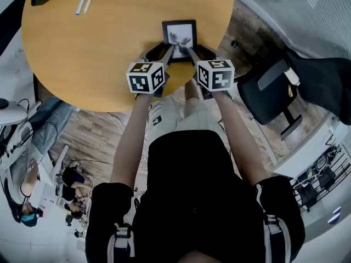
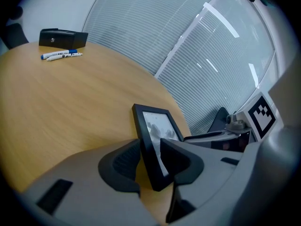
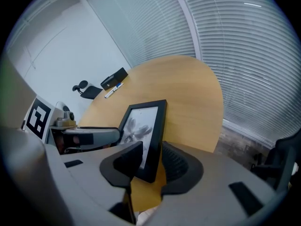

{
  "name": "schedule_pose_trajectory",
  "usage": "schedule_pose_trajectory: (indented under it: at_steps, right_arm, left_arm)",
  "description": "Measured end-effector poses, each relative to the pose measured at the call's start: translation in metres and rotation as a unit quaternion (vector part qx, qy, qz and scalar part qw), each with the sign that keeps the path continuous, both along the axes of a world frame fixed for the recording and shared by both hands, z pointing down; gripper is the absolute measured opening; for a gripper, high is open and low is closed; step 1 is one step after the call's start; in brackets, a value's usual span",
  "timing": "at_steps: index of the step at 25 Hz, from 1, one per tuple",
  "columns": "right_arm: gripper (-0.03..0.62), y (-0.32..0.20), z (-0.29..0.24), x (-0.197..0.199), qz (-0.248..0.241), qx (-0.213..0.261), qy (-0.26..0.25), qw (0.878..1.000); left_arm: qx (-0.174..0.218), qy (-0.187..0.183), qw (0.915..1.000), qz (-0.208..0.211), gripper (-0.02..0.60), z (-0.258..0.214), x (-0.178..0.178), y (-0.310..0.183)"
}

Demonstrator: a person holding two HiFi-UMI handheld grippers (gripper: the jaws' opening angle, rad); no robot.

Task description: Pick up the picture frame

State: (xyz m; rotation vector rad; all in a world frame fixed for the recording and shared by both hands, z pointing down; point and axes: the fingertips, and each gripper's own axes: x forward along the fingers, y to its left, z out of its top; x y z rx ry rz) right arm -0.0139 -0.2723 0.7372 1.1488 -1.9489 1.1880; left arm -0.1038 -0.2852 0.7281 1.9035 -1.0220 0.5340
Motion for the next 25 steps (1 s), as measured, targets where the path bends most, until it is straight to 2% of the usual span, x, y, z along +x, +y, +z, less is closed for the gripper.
schedule_pose_trajectory:
  at_steps: [3, 6, 19, 25]
  right_arm:
    - [0.136, -0.001, 0.005, -0.001, 0.005, -0.001, -0.007, 1.000]
    - [0.123, -0.002, 0.009, 0.000, 0.012, 0.002, -0.014, 1.000]
    - [0.101, 0.001, 0.003, 0.005, 0.014, -0.017, -0.015, 1.000]
    - [0.100, 0.000, -0.015, 0.003, 0.012, -0.011, -0.009, 1.000]
  left_arm:
    - [0.000, -0.013, 0.9999, 0.005, 0.146, 0.003, -0.001, 0.000]
    - [0.000, -0.027, 0.9996, 0.009, 0.112, 0.004, -0.002, -0.001]
    - [-0.016, -0.034, 0.9992, 0.014, 0.104, 0.002, 0.001, 0.001]
    - [-0.005, -0.034, 0.9994, 0.010, 0.103, -0.016, -0.001, 0.001]
